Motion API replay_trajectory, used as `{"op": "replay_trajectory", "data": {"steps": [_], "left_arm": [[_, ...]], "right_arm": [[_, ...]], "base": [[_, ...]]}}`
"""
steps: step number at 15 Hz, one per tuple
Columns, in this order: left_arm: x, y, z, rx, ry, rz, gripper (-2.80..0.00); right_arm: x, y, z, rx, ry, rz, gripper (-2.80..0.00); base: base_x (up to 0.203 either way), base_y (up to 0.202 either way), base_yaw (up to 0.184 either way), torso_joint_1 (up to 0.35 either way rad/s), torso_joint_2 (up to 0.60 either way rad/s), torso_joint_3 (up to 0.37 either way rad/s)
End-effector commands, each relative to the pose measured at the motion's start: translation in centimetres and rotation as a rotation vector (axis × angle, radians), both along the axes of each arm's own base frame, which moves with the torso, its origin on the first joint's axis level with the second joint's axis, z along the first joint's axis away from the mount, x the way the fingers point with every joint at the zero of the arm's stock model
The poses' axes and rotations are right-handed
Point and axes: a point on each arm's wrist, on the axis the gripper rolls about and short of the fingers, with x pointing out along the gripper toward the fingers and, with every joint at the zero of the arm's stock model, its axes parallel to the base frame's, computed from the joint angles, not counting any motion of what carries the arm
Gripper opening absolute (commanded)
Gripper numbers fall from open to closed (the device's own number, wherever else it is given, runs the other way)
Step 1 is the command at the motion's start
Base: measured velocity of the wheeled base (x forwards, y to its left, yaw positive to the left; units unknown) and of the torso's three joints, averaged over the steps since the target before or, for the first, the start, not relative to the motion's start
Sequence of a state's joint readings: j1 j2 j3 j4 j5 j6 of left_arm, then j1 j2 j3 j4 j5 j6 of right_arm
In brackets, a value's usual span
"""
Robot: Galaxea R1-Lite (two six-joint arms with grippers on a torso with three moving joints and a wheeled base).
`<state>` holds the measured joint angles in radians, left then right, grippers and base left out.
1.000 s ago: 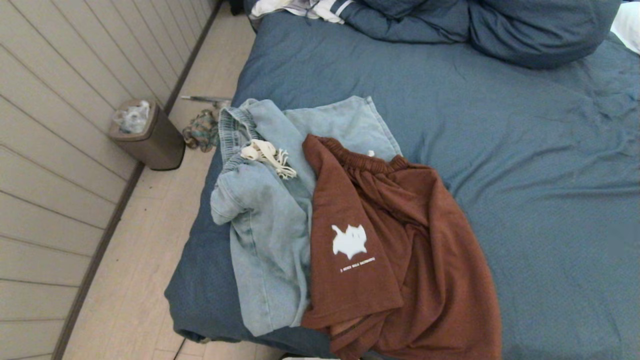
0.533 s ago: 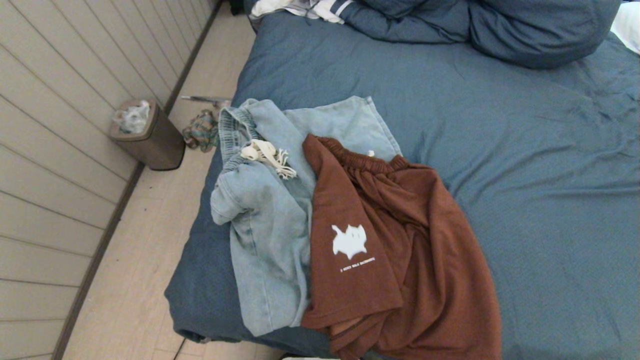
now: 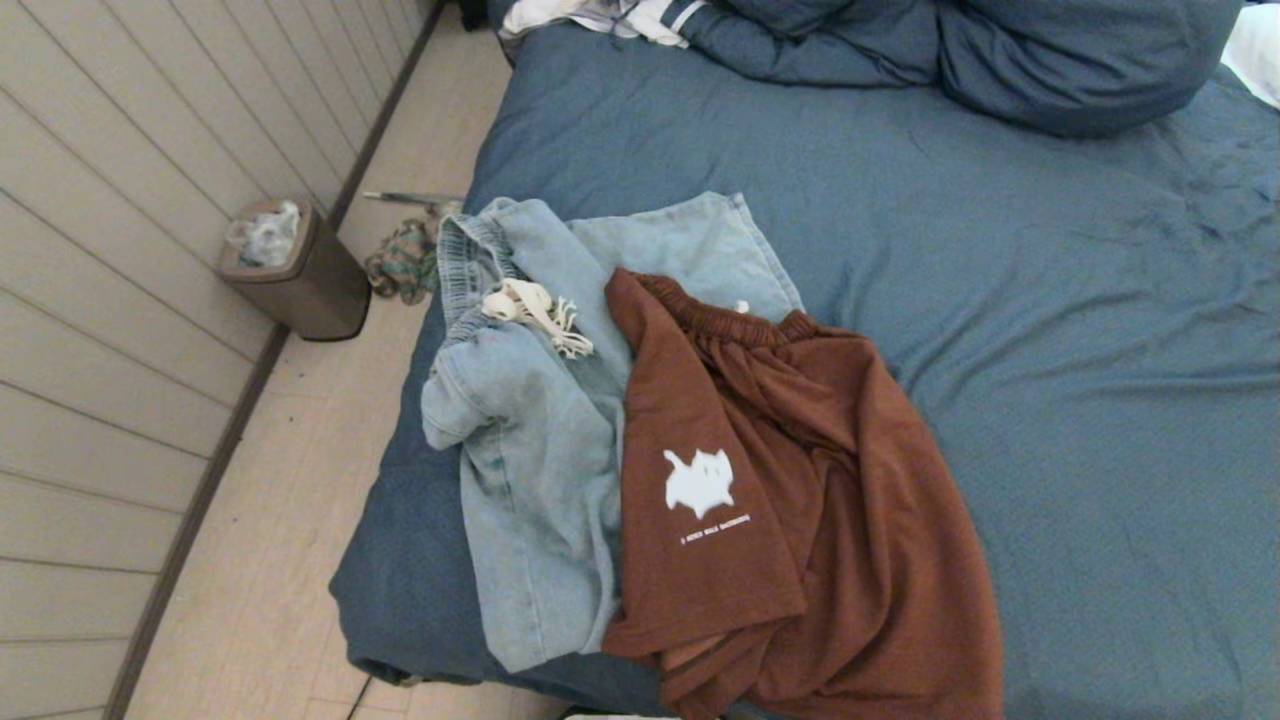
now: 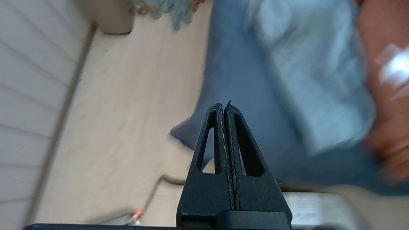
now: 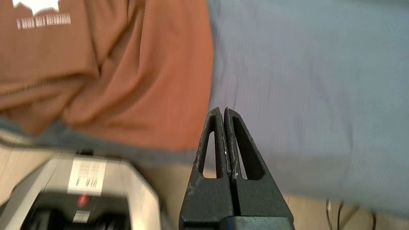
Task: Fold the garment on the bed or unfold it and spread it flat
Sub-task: Fold the brown shorts
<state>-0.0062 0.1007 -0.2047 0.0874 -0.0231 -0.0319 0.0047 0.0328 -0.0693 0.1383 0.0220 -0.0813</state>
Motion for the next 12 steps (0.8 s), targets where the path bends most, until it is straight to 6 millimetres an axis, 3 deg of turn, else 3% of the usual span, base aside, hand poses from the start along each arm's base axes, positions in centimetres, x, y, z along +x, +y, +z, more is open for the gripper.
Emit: {"op": "replay_trajectory", "data": {"steps": [1,3,5,7,9,12], "left_arm": [[2.2,-0.1,5.5,-0.06,0.066,-0.032,-2.8],[4.9,-0.3,10.0,-0.111,0.108,-0.111,-2.8],[9.1,-0.5,12.4,-0.151,0.205,-0.159,-2.8],[14.0,-0.8,14.1,-0.221,0.301,-0.191,-2.8],[18.4,-1.7,14.6,-0.305,0.389,-0.232,-2.8],[21.4,-3.8,13.8,-0.407,0.432,-0.316,-2.8]], "right_arm": [[0.1,0.0,4.0,0.032,-0.023,0.009,-2.8],[1.7,0.0,10.2,0.135,-0.019,0.023,-2.8],[5.8,0.2,14.6,0.203,0.076,0.038,-2.8],[11.9,0.6,17.4,0.238,0.202,0.036,-2.8],[19.5,1.4,18.8,0.254,0.327,0.028,-2.8],[30.2,4.2,21.6,0.256,0.403,0.07,-2.8]], "base": [[0.0,0.0,0.0,0.0,0.0,0.0],[0.0,0.0,0.0,0.0,0.0,0.0],[0.0,0.0,0.0,0.0,0.0,0.0],[0.0,0.0,0.0,0.0,0.0,0.0],[0.0,0.0,0.0,0.0,0.0,0.0],[0.0,0.0,0.0,0.0,0.0,0.0]]}}
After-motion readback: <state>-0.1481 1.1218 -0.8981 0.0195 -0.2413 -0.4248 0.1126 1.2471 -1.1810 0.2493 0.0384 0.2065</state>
